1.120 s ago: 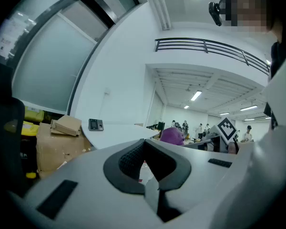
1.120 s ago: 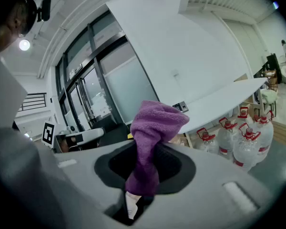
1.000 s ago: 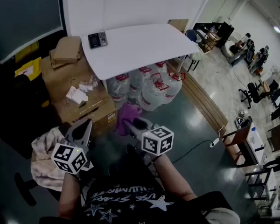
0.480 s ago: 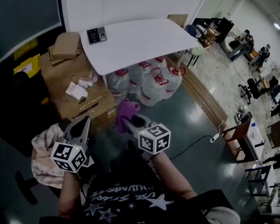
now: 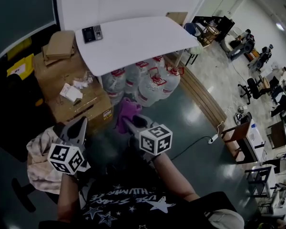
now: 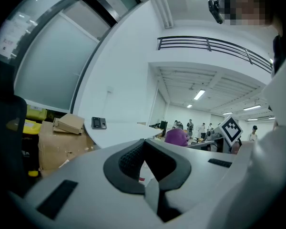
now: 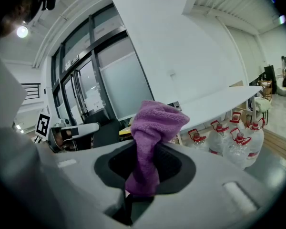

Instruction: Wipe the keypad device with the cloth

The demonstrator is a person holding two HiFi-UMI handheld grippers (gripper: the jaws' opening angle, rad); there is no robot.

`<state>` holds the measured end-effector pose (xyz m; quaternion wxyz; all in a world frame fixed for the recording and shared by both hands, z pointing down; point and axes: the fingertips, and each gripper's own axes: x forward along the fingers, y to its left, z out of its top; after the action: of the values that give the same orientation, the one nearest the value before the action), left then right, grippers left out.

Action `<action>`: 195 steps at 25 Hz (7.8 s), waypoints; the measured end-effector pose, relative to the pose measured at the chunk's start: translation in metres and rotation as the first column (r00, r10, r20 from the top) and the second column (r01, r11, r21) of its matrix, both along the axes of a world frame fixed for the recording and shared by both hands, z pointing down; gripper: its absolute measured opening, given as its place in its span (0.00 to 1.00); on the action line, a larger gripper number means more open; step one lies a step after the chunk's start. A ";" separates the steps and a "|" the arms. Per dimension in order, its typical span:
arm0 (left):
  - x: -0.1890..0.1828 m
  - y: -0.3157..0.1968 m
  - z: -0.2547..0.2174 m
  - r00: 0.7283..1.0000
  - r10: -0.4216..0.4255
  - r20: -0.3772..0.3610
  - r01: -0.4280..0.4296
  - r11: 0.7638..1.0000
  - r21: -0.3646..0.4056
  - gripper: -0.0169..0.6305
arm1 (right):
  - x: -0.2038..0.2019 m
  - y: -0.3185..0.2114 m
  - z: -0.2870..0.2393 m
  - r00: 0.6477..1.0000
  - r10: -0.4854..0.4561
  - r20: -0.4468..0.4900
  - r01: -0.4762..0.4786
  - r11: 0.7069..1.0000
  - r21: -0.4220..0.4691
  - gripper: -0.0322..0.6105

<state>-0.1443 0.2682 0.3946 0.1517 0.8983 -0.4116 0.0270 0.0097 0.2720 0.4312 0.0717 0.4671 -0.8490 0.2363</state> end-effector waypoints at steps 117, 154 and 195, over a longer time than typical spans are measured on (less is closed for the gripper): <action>-0.034 -0.498 0.069 0.938 -0.310 0.155 0.328 0.938 -0.109 0.04 | -0.030 -0.564 0.067 0.951 -0.300 -0.074 0.283 0.942 -0.179 0.20; -0.050 -0.629 0.096 0.869 -0.463 0.174 0.490 0.855 -0.172 0.04 | -0.145 -0.724 0.110 0.809 -0.583 -0.077 0.555 0.800 -0.227 0.20; -0.021 -0.645 0.109 0.901 -0.394 0.179 0.427 0.878 -0.218 0.04 | -0.077 -0.768 0.132 0.905 -0.418 -0.080 0.386 0.885 -0.258 0.20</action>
<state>-0.1656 -0.3763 0.5038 0.2399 0.7600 -0.5950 0.1043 -0.0672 -0.4963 0.5636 0.2307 0.2834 -0.8865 0.2838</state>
